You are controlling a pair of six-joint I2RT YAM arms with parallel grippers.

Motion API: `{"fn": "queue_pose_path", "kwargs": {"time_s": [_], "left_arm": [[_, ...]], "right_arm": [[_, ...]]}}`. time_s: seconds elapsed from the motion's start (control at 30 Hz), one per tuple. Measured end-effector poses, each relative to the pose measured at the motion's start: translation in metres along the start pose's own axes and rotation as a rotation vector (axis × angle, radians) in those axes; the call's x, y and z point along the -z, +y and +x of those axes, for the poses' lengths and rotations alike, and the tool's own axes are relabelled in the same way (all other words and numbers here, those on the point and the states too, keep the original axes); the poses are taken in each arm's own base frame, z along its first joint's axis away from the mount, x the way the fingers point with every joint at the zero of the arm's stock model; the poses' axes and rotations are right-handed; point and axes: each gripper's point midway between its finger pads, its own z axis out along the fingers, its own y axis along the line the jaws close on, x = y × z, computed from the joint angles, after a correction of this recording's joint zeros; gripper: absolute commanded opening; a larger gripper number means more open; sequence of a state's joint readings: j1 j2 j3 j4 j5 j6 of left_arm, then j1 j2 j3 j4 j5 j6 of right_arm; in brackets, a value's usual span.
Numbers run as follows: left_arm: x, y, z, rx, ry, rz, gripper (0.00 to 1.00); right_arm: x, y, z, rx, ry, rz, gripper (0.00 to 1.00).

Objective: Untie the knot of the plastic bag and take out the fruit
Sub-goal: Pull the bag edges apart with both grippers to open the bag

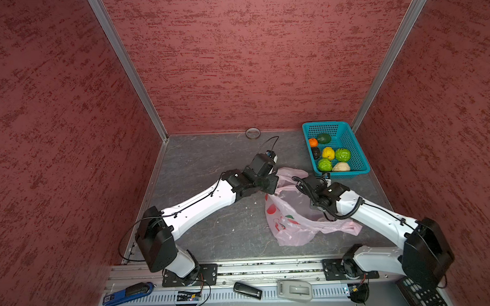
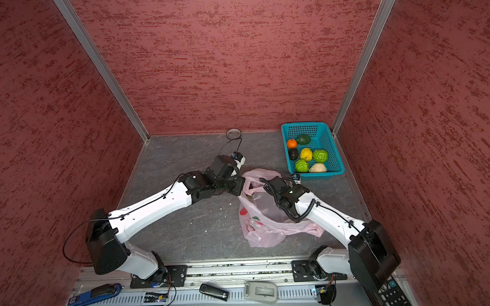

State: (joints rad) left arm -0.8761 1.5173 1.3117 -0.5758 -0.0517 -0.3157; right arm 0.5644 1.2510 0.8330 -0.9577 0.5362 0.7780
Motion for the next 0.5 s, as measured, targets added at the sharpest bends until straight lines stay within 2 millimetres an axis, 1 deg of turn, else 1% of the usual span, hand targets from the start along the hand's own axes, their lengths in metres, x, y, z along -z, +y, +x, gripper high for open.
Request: {"fn": "queue_pose_path", "kwargs": {"time_s": [0.07, 0.1, 0.13, 0.2, 0.27, 0.37, 0.43, 0.5], "left_arm": [[0.006, -0.002, 0.002, 0.011, -0.012, 0.021, 0.0], [0.009, -0.004, 0.003, 0.013, -0.022, 0.033, 0.0], [0.01, -0.006, 0.005, 0.018, -0.03, 0.045, 0.0], [0.01, -0.009, 0.015, 0.023, -0.032, 0.063, 0.0], [0.001, -0.009, 0.033, 0.028, -0.013, 0.069, 0.0], [-0.012, -0.005, 0.063, 0.031, 0.036, 0.054, 0.0], [-0.017, -0.001, 0.073, 0.03, 0.048, 0.039, 0.0], [-0.018, 0.002, 0.074, 0.035, 0.036, 0.021, 0.0]], "right_arm": [[0.004, -0.011, -0.009, -0.021, -0.022, 0.017, 0.66], [0.007, -0.013, -0.014, -0.03, -0.037, 0.014, 0.67], [0.011, -0.012, -0.019, -0.039, -0.05, -0.002, 0.68], [0.02, -0.001, -0.027, -0.053, -0.07, -0.07, 0.68], [0.032, 0.021, -0.035, -0.073, -0.094, -0.195, 0.68], [0.049, 0.061, -0.036, -0.073, -0.093, -0.383, 0.68], [0.056, 0.085, -0.032, -0.059, -0.074, -0.471, 0.68], [0.058, 0.108, -0.023, -0.033, -0.042, -0.539, 0.68]]}}
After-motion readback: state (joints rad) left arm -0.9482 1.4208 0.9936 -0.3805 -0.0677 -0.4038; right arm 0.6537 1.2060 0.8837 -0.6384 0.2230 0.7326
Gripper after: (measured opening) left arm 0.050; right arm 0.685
